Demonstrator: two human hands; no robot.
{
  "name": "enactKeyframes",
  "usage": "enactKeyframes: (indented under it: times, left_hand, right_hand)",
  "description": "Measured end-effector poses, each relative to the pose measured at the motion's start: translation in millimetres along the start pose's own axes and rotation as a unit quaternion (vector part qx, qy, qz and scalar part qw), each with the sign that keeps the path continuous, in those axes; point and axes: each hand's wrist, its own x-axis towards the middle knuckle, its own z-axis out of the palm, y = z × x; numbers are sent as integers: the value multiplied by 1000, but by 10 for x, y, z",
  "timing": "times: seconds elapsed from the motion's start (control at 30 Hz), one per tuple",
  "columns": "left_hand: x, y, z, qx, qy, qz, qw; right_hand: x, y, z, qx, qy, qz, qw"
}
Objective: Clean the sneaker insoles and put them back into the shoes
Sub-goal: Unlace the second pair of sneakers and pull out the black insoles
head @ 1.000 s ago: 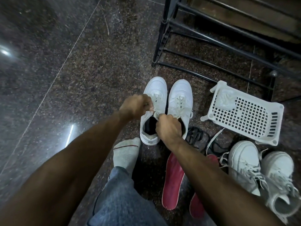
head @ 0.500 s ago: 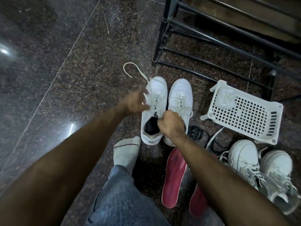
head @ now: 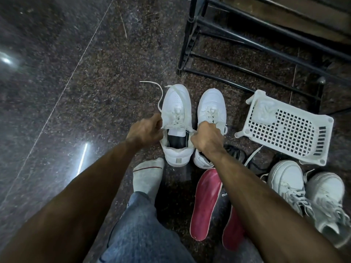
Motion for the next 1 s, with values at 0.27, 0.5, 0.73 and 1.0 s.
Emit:
enactKeyframes:
  times: [0.27,0.5,0.73,1.0]
  left_hand:
    - [75,363,140,33,15,77,996]
    - [310,534,-27,-37,23,97,994]
    - [365,615,-325,-494,-35,-12,869]
    - [394,608,-436,-316,-8,125,940]
  right_hand:
    - [-42,-2,74,-5,-20,-30,999]
    - [-109,-70,111,-43,1,-65,997]
    - [-86,-25,172,-14,23,-68,997]
    - [79,-140,0,366,-57,-38,928]
